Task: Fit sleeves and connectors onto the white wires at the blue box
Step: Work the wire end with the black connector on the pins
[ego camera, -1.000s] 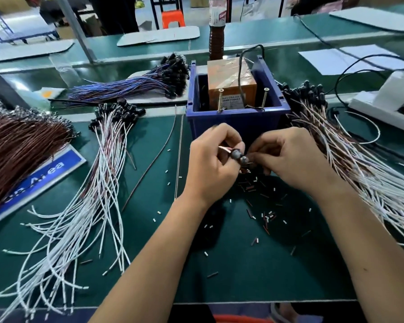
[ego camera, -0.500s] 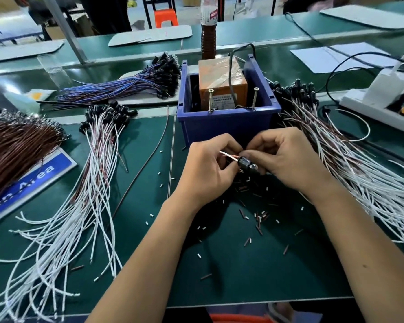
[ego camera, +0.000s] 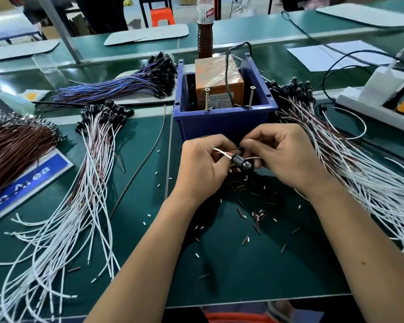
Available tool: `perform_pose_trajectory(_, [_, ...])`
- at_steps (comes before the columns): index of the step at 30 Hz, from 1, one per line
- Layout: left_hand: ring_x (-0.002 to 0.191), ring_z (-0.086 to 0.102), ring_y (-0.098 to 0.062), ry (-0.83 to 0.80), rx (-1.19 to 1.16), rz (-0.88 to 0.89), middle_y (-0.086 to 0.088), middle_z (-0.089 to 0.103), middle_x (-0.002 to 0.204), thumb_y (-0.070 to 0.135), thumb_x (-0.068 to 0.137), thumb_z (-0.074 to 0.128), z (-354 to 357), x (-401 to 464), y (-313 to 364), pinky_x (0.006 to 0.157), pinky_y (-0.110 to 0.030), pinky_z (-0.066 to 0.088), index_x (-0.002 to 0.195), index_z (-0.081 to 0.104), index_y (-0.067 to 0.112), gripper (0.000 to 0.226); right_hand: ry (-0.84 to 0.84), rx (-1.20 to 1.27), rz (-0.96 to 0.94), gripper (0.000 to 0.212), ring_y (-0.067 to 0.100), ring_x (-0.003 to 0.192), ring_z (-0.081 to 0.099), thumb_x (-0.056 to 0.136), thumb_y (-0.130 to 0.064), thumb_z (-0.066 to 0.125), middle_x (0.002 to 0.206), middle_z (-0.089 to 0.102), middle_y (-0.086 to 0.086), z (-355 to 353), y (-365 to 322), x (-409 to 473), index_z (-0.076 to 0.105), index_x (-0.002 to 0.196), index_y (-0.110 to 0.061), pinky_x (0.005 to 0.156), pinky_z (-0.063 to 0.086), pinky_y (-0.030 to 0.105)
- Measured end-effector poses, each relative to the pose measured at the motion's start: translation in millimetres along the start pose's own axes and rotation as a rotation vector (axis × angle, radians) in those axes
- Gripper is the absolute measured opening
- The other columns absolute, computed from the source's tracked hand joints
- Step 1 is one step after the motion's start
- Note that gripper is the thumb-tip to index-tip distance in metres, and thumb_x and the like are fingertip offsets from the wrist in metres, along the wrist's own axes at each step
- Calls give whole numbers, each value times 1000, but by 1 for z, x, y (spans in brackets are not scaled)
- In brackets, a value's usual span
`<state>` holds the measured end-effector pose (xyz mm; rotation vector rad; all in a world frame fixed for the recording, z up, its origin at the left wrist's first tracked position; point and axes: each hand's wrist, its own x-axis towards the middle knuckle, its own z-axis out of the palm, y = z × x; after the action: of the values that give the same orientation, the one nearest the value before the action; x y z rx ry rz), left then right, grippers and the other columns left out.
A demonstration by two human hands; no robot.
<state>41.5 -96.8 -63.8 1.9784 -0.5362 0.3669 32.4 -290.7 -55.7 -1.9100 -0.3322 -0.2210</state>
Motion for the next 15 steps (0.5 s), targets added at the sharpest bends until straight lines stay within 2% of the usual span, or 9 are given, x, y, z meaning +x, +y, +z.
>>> perform_pose_trajectory(3, [51, 49, -2, 7, -37, -10, 18, 57, 58, -10, 81, 73, 0, 0, 2, 53, -17, 35, 77, 75, 7, 18, 27, 44, 8, 12, 11, 52, 62, 97, -13, 74, 73, 75, 5, 3, -2, -1, 78, 88, -21, 50, 48, 19])
perform_pose_trajectory(7, [50, 47, -5, 10, -29, -20, 12, 59, 59, -8, 82, 74, -2, -1, 2, 52, -18, 35, 76, 75, 8, 18, 165, 160, 47, 10, 18, 51, 64, 99, -13, 71, 74, 75, 10, -2, -5, -1, 74, 90, -16, 44, 45, 23])
perform_pose_trajectory(9, [51, 50, -7, 21, -53, -40, 10, 63, 62, -5, 83, 75, -4, -1, 2, 51, -19, 37, 78, 75, 8, 15, 159, 220, 95, 11, 22, 50, 64, 99, -21, 71, 75, 75, 13, -6, -7, 0, 72, 95, -11, 41, 45, 24])
perform_pose_trajectory(12, [58, 58, -21, 90, -89, -66, 1, 69, 67, 5, 86, 78, -3, -1, 3, 54, -35, 46, 79, 75, 10, 9, -25, 310, 245, 36, 21, 46, 62, 89, -39, 69, 75, 74, 16, -14, -5, -2, 65, 105, -6, 37, 45, 24])
perform_pose_trajectory(15, [64, 62, -28, 141, -111, -78, -2, 70, 70, 13, 87, 79, -4, 0, 1, 61, -41, 51, 80, 74, 14, 9, -306, 475, 269, 30, 19, 50, 63, 95, -26, 69, 82, 72, 22, -30, -6, -5, 63, 120, -9, 40, 48, 21])
